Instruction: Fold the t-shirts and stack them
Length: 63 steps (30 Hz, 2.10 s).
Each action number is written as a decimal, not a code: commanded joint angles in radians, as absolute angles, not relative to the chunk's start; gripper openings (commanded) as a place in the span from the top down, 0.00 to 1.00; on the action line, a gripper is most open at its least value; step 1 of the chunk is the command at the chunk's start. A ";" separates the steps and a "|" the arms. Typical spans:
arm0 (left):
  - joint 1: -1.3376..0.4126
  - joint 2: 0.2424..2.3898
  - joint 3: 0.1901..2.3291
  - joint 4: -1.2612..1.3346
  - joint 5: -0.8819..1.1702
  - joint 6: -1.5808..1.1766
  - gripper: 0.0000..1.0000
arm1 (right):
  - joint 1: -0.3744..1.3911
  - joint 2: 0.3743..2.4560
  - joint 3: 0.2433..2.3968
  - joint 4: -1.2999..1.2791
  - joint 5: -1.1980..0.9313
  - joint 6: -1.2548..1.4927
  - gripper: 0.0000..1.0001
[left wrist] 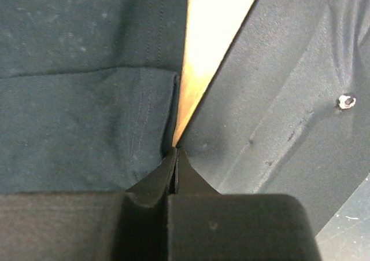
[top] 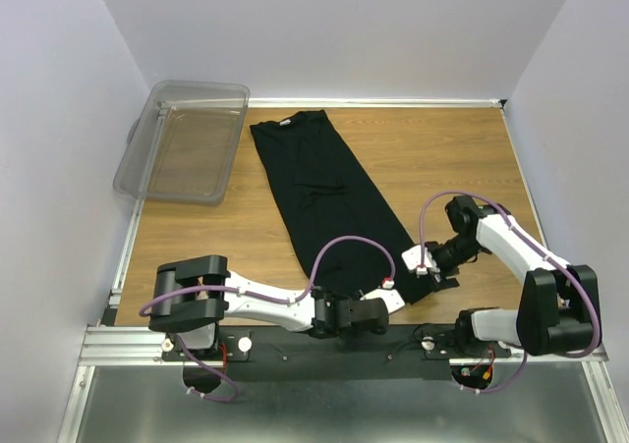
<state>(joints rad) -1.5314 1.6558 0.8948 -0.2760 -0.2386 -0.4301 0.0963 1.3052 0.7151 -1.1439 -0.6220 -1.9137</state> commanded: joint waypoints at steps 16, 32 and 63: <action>-1.500 1.529 0.819 -0.184 -0.129 -0.422 0.97 | 0.163 1.299 0.568 -0.953 -0.509 -1.875 0.35; -1.516 1.652 0.862 -0.236 -0.222 -0.439 0.69 | 0.164 1.315 0.557 -0.933 -0.506 -1.855 0.39; -1.444 1.419 0.735 -0.107 -0.115 -0.430 1.00 | 0.163 1.353 0.708 -1.034 -0.661 -1.772 0.99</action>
<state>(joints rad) -1.4612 1.4761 0.7719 -0.1829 -0.1688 -0.4183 0.1562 1.3273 0.6292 -0.9859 -0.5953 -1.7927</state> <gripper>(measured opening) 0.005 0.018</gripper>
